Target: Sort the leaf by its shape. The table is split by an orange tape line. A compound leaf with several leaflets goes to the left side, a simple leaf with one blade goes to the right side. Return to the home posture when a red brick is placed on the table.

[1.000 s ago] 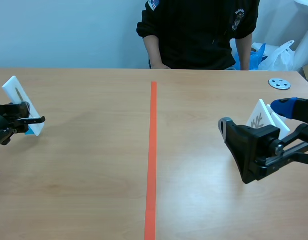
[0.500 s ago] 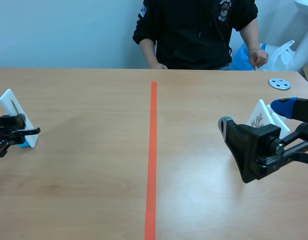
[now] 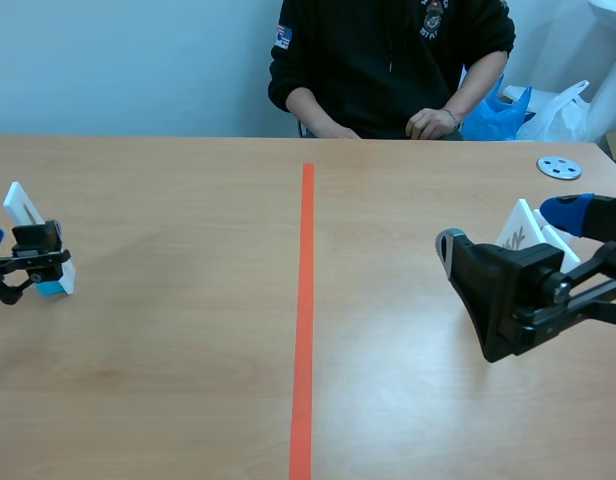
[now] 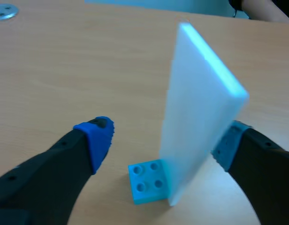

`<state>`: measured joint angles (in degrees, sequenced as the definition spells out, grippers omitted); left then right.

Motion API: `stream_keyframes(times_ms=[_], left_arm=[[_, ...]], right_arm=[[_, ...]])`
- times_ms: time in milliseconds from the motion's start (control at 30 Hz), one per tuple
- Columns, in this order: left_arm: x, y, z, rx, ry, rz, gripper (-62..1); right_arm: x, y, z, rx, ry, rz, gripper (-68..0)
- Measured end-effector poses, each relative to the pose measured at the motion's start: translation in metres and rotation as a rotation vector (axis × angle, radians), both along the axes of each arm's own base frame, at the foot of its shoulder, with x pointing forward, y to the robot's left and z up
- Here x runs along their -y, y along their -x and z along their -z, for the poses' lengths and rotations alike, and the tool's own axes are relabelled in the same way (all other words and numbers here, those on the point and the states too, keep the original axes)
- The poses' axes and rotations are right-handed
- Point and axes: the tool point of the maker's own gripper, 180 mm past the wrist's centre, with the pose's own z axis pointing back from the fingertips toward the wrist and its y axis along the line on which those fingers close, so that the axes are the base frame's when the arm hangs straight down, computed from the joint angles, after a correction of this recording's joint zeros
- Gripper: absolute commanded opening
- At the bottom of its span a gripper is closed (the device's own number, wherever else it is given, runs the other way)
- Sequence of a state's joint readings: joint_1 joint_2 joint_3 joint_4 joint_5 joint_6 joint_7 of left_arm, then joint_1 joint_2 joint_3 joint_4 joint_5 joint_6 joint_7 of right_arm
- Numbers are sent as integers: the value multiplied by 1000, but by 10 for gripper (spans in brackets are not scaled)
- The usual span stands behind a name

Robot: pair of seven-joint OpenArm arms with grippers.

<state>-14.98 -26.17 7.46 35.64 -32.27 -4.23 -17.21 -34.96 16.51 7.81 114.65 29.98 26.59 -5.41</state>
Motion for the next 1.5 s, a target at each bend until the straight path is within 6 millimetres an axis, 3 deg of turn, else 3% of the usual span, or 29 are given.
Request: stream_keyframes(times_ms=[233,367,533,700,833,1000,1233,1500], left_arm=[[-4,-17,-53,64,-52,51,-136],[7,-18,-86,103,-36,108,-87],[39,-7,-117,131,-31,237,-36],[91,22,-136,147,-42,453,14],[134,55,-134,133,-21,603,14],[167,96,-118,66,-6,710,14],[189,141,-95,-23,98,724,14],[202,154,-87,-60,109,715,14]], right_arm=[[0,0,0,0,0,0,4],[0,0,0,0,0,0,4],[0,0,0,0,1,0,4],[4,-1,-1,3,7,8,4],[12,-2,-3,10,22,28,4],[13,-3,-3,11,25,30,4],[13,-2,0,-2,34,26,4],[12,-1,2,-10,45,22,4]])
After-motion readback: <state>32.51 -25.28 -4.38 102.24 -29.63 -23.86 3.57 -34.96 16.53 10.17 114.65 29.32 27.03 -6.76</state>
